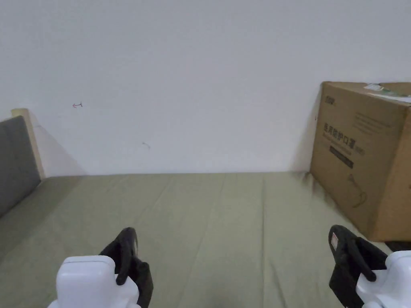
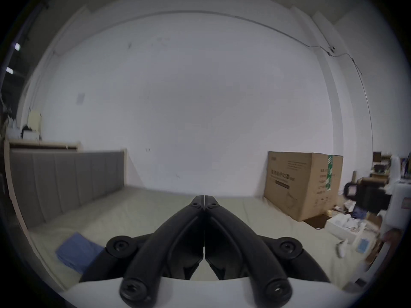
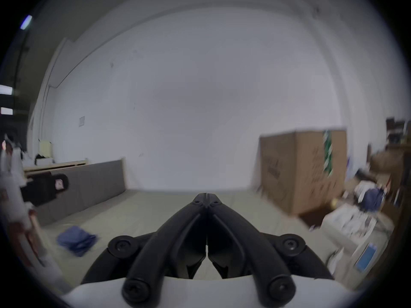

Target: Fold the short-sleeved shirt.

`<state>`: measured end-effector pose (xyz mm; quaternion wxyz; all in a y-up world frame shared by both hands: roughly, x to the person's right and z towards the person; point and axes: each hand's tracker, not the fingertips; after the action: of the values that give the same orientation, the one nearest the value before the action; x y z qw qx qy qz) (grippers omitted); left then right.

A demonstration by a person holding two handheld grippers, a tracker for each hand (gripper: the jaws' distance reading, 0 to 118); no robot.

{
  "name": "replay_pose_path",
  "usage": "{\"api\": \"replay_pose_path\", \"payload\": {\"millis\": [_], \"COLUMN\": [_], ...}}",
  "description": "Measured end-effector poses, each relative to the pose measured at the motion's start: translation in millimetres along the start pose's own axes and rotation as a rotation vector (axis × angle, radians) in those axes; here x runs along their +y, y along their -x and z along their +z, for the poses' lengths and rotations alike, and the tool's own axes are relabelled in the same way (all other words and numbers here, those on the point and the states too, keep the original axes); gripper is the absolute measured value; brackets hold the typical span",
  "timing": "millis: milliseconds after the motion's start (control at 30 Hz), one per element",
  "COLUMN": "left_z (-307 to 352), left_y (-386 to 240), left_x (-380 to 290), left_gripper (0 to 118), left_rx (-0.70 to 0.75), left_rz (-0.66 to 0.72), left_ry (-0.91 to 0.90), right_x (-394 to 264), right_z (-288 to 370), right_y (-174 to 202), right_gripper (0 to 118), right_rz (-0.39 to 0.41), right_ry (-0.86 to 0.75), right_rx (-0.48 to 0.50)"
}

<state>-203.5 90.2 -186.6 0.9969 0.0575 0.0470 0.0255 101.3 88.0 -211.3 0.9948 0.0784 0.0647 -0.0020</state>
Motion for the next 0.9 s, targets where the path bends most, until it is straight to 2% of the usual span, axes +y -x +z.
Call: {"api": "replay_pose_path", "payload": {"millis": [100,133,167,233,267,300,333,367,400,433,533,900], "left_z": [-2,-2,0,8,12,15,15,16,13,12,23,14], "left_y": [-3,-3,-4,-2,0,2,4,4,4,4,-2,0], "left_x": [-16,-20,-21,-23,-25,-26,-25,-24,-24,-23,-23,-23], "left_gripper": [0,0,0,0,4,14,36,81,110,117,118,118], "left_rx": [0.036,0.052,0.064,0.065,0.073,0.056,0.037,0.013,0.002,0.004,0.03,-0.031], "left_rz": [-0.146,-0.153,-0.139,-0.061,-0.035,-0.03,-0.018,-0.001,0.01,0.01,-0.018,-0.061], "left_ry": [-0.038,-0.006,0.037,0.073,0.063,0.057,0.06,0.075,0.094,0.104,0.038,0.085], "right_x": [-23,-29,-35,-40,-41,-43,-41,-40,-39,-39,-37,-31], "right_z": [-3,-5,-7,-6,0,5,7,7,6,7,9,6], "right_y": [-6,-8,-11,-17,-19,-22,-23,-24,-25,-26,-27,-17], "right_gripper": [0,0,0,0,9,27,52,89,107,118,118,118], "right_rz": [0.02,0.031,0.034,-0.01,-0.027,-0.038,-0.038,-0.032,-0.026,-0.032,-0.032,-0.01], "right_ry": [0.001,0.031,0.09,0.161,0.138,0.121,0.119,0.128,0.137,0.133,0.115,0.12], "right_rx": [-0.013,-0.026,-0.035,-0.024,-0.052,-0.055,-0.06,-0.076,-0.102,-0.102,-0.113,-0.109]}}
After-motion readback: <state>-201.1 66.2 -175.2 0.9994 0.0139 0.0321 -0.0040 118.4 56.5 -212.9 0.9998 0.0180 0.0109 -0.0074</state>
